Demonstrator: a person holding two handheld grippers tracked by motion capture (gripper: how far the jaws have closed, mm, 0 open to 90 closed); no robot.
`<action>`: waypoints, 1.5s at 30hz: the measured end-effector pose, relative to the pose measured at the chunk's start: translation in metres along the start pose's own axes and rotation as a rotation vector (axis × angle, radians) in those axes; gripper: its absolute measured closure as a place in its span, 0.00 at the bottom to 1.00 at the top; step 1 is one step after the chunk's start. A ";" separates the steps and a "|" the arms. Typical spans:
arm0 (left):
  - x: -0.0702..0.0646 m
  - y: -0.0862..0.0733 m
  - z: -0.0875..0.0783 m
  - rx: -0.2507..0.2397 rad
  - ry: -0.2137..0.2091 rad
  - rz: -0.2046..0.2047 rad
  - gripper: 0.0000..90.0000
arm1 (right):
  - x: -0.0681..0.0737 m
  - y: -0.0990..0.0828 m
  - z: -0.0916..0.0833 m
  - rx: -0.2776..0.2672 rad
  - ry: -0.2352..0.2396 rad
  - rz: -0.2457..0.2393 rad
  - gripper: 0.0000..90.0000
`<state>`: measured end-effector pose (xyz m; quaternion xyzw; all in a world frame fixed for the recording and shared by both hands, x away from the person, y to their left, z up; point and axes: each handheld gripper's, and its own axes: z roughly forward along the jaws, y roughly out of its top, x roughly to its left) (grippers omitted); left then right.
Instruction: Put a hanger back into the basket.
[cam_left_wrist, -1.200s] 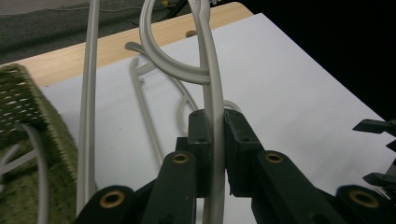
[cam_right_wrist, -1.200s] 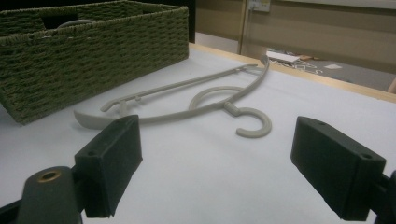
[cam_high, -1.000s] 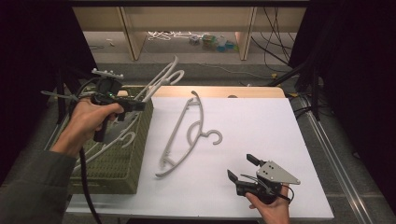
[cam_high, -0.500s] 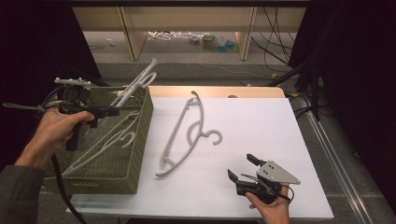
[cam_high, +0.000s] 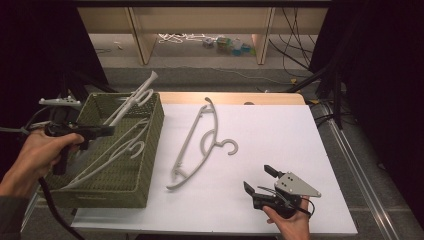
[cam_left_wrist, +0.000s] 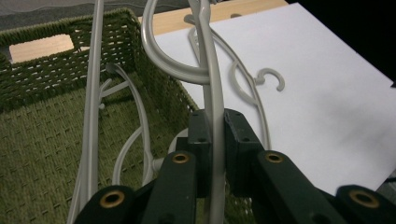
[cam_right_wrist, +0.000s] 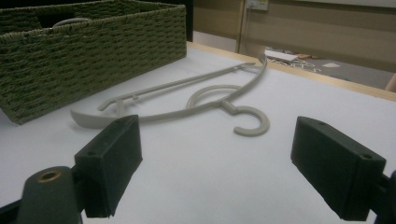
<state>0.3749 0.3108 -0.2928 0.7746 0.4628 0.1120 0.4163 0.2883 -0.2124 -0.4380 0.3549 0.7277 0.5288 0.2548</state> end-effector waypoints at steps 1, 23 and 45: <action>0.000 -0.003 -0.001 0.005 0.000 -0.006 0.91 | 0.000 0.000 0.000 0.000 0.000 0.000 0.19; 0.006 -0.043 -0.017 0.107 0.031 0.048 0.91 | -0.001 0.000 0.000 0.010 -0.003 0.000 0.19; 0.025 -0.051 0.018 0.200 0.079 0.140 0.91 | 0.000 0.000 0.000 0.012 0.002 -0.002 0.19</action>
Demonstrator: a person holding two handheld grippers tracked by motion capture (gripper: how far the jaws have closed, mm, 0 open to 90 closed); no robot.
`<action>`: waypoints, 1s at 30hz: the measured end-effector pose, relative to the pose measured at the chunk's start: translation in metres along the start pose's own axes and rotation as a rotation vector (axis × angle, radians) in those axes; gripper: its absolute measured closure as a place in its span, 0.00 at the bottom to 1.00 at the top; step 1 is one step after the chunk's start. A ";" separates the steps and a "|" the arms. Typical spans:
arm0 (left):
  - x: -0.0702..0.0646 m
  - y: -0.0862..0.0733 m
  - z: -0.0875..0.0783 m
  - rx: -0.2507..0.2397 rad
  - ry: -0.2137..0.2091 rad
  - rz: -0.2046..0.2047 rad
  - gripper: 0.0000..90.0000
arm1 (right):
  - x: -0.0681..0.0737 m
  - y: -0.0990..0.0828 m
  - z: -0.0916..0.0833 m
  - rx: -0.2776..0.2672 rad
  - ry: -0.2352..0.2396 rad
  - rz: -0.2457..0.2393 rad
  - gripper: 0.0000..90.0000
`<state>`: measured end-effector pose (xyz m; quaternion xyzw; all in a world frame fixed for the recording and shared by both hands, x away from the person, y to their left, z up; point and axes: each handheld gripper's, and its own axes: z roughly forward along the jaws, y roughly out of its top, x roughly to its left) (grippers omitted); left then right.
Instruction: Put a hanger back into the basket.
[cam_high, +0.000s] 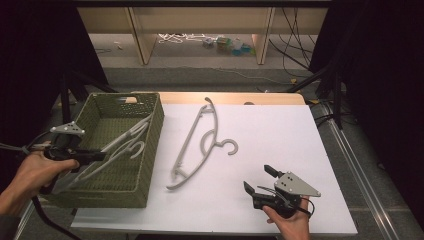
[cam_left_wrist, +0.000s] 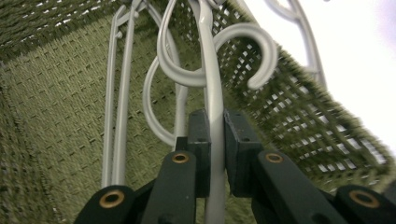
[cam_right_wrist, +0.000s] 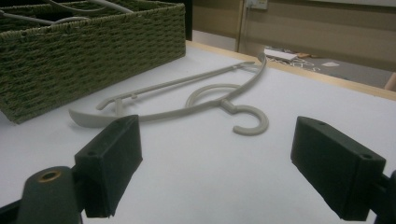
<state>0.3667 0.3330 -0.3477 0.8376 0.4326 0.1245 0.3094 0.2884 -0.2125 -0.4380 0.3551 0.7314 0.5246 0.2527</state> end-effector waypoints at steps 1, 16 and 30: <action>0.000 0.000 0.003 -0.023 -0.005 -0.016 0.91 | 0.000 0.000 0.000 -0.001 0.000 0.000 0.19; 0.022 -0.011 0.019 0.099 0.007 0.057 0.91 | 0.000 -0.001 0.001 -0.016 0.004 0.013 0.19; 0.030 -0.019 0.025 0.114 -0.022 0.005 0.88 | 0.000 0.000 0.001 -0.024 0.006 0.013 0.19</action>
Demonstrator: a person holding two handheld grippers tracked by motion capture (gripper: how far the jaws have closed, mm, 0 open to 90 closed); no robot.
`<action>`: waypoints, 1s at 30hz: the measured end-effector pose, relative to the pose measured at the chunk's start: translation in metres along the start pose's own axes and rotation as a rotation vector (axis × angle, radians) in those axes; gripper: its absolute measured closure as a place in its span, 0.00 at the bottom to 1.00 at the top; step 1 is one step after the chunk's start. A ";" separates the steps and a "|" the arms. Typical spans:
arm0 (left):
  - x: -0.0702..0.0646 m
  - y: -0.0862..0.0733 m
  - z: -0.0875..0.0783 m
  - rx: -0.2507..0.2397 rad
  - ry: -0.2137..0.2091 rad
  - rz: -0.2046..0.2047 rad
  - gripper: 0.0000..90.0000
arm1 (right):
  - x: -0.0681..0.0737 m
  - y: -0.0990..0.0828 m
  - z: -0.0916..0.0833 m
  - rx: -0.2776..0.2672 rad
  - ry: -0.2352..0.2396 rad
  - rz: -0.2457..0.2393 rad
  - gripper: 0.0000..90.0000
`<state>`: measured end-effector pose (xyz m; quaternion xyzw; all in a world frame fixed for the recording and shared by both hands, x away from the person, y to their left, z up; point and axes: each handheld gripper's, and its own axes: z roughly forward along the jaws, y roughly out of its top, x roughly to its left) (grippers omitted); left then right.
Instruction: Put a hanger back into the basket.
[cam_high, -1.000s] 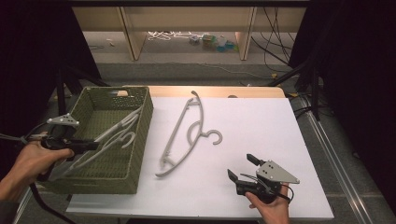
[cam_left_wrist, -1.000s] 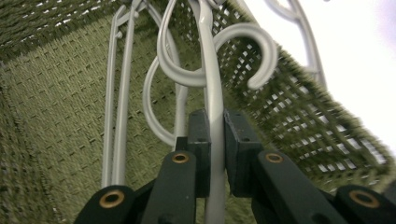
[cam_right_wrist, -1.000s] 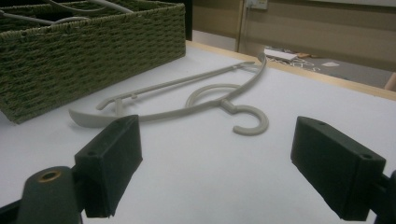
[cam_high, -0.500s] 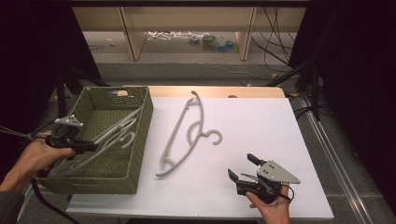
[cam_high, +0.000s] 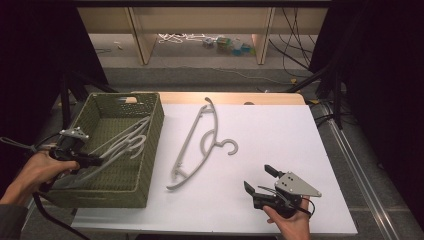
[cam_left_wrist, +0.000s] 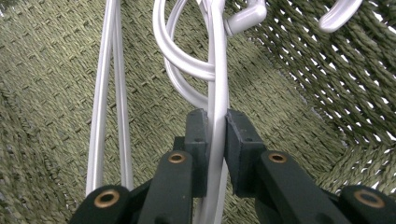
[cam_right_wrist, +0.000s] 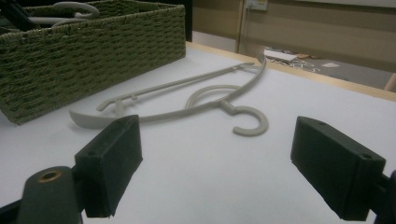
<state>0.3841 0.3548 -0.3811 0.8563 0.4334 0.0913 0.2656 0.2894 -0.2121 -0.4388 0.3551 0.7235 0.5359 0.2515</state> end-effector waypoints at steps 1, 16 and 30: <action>0.000 -0.001 0.000 0.003 0.005 0.004 0.87 | 0.000 0.000 0.000 -0.002 0.003 0.000 0.19; -0.008 0.005 0.009 0.069 -0.037 0.042 0.91 | 0.000 0.001 -0.001 0.016 -0.011 -0.010 0.19; -0.016 0.008 0.009 -0.039 0.019 -0.053 0.60 | 0.000 0.001 0.000 0.017 -0.010 -0.011 0.19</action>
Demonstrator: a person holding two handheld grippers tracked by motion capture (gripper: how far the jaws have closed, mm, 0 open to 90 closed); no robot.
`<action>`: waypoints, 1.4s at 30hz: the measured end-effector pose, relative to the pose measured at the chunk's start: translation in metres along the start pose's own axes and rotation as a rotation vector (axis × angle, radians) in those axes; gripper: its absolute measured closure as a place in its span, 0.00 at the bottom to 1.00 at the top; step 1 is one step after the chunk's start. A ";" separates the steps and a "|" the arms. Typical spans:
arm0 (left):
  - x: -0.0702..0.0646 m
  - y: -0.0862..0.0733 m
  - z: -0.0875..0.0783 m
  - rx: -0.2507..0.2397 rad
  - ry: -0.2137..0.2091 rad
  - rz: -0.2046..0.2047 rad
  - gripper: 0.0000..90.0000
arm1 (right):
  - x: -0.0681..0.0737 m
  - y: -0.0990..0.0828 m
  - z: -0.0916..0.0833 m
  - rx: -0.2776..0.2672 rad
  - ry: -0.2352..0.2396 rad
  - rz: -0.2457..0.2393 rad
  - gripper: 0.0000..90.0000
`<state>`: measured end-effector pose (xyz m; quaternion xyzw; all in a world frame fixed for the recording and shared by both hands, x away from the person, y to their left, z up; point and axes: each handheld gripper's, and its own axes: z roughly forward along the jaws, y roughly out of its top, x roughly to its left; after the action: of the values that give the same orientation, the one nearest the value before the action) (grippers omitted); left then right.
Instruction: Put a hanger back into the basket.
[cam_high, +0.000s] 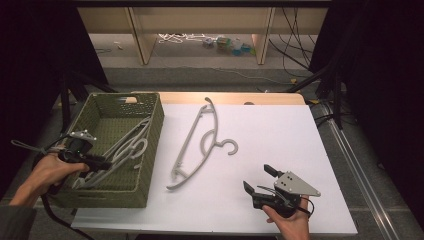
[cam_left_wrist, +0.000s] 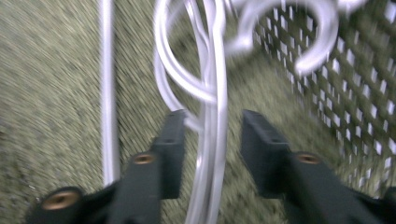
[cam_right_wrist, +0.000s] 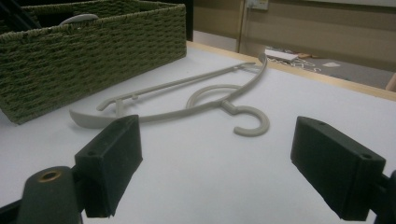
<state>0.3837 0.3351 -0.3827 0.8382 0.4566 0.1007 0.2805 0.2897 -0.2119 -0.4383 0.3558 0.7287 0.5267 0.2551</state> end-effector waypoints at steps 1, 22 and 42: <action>-0.004 0.003 -0.003 -0.028 -0.008 -0.012 0.55 | 0.000 0.000 -0.001 0.007 -0.002 0.003 0.19; -0.129 0.045 -0.011 -0.346 -0.121 0.046 0.31 | 0.000 0.001 0.000 -0.011 0.011 0.005 0.19; -0.188 0.054 0.055 -0.361 -0.171 0.080 0.26 | 0.000 0.000 0.001 -0.027 0.020 0.004 0.19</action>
<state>0.3394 0.1364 -0.3812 0.7974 0.3721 0.1204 0.4596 0.2906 -0.2117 -0.4382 0.3484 0.7232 0.5405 0.2516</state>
